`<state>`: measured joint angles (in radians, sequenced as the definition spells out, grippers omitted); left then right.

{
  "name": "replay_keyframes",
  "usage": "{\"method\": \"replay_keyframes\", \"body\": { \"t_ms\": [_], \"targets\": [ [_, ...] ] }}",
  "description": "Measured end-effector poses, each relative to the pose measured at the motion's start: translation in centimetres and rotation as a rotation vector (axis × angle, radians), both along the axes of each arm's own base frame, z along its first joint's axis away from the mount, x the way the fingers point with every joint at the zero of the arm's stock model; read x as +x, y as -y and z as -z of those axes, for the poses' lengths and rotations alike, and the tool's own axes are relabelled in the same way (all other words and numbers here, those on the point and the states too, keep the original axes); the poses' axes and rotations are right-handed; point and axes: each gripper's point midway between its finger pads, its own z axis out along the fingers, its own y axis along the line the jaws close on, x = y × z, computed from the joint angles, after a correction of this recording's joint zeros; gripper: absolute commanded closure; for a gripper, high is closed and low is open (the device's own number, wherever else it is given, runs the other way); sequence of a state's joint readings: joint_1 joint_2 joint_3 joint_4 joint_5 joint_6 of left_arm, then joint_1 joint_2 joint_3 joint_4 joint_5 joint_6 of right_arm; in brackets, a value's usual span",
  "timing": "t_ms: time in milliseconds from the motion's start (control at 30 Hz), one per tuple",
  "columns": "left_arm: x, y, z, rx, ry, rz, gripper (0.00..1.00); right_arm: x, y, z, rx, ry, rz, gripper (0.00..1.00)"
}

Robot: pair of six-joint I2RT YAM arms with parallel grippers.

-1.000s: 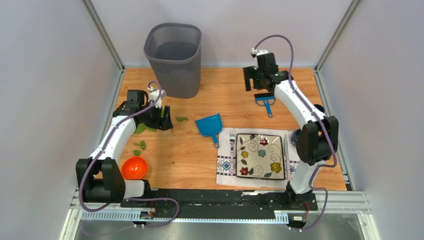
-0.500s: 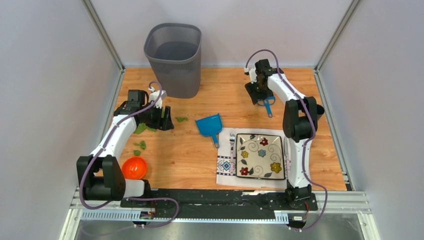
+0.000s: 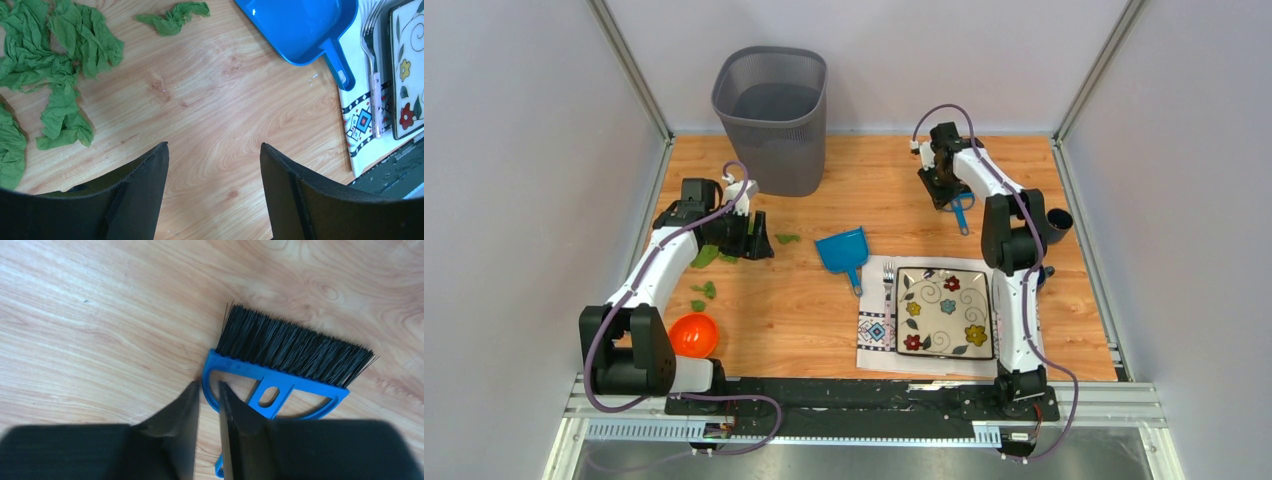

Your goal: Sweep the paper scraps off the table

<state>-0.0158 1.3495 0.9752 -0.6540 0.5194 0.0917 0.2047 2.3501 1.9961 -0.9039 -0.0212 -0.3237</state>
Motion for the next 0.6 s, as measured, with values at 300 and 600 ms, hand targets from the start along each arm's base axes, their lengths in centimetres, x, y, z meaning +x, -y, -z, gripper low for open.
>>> {"method": "replay_keyframes", "body": {
  "t_ms": [300,600],
  "targets": [
    [0.0,0.0,-0.1,-0.001,0.002,0.001,0.25,0.3,-0.4,-0.1,-0.036,0.052,0.069,1.0],
    [0.4,0.6,-1.3,-0.031,0.024,0.021,0.26,-1.3,-2.4,-7.2,0.178,0.222,0.174,1.0]
  ]
}}
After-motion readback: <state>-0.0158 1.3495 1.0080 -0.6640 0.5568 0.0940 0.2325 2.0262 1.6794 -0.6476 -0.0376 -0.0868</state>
